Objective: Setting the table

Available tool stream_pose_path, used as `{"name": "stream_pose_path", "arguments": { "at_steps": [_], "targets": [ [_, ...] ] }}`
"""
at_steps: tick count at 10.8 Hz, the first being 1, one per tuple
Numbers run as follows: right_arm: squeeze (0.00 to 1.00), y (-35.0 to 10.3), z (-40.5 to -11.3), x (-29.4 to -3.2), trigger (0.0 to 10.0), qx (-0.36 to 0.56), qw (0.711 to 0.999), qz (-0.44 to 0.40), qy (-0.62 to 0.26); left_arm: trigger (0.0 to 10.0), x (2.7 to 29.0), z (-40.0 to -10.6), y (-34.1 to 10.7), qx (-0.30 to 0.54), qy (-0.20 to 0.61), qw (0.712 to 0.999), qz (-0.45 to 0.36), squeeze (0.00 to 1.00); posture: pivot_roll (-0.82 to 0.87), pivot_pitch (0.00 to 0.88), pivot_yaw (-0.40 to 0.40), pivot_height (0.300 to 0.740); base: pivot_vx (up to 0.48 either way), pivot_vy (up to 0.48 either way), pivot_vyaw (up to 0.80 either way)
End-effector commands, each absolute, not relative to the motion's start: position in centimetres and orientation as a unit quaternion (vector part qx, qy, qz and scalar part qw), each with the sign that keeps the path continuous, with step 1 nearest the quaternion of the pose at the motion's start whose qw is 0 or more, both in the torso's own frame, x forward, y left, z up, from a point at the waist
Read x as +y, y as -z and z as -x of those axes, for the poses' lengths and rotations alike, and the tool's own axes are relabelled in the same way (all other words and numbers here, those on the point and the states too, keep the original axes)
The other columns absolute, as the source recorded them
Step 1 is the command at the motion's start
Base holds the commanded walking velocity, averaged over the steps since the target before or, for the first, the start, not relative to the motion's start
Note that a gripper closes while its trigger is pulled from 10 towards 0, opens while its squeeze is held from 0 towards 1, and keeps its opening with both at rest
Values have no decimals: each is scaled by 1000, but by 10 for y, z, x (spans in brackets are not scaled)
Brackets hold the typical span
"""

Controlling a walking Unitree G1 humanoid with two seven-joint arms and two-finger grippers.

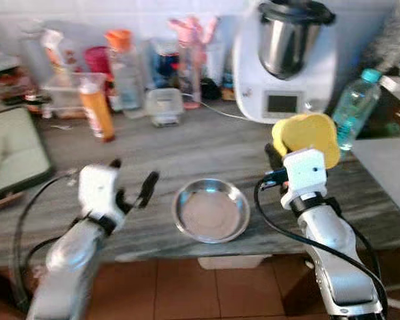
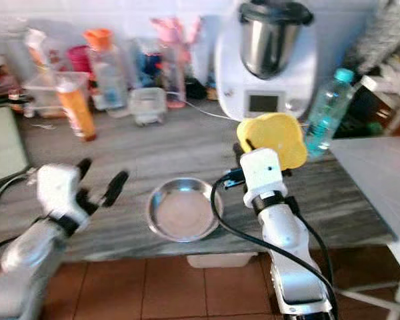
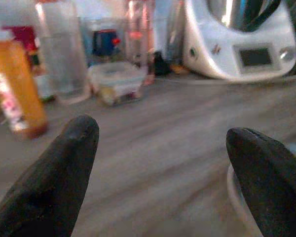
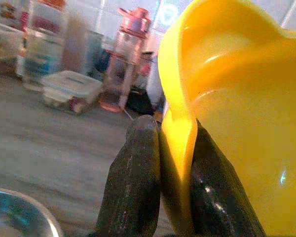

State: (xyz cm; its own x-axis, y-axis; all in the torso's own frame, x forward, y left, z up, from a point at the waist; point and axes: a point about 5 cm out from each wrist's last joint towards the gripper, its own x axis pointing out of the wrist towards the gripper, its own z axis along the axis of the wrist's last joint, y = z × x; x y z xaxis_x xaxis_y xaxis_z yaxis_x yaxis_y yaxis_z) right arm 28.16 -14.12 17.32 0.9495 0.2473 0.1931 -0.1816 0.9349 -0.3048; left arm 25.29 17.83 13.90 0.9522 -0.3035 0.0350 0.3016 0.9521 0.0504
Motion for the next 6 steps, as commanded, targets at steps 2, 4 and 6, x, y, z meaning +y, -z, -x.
{"name": "stream_pose_path", "arguments": {
  "at_steps": [2, 4, 6],
  "targets": [
    [0, -180, -283, -132, 10000, -130, 973, 137, -131, 10000, 191, -236, -135, 3, 167, 985, -42, 0, 42, 21, -5, 740, 0, 0, 0],
    [0, -182, -291, -105, 10000, -115, 960, 124, -223, 10000, 206, -221, -129, 35, 203, 975, -78, 0, 61, 25, -9, 740, 0, 0, 0],
    [0, -186, -298, -81, 10000, -101, 932, 151, -313, 10000, 198, -224, -133, 28, 220, 973, -67, 0, 55, 31, -12, 740, 0, 0, 0]
  ]
}}
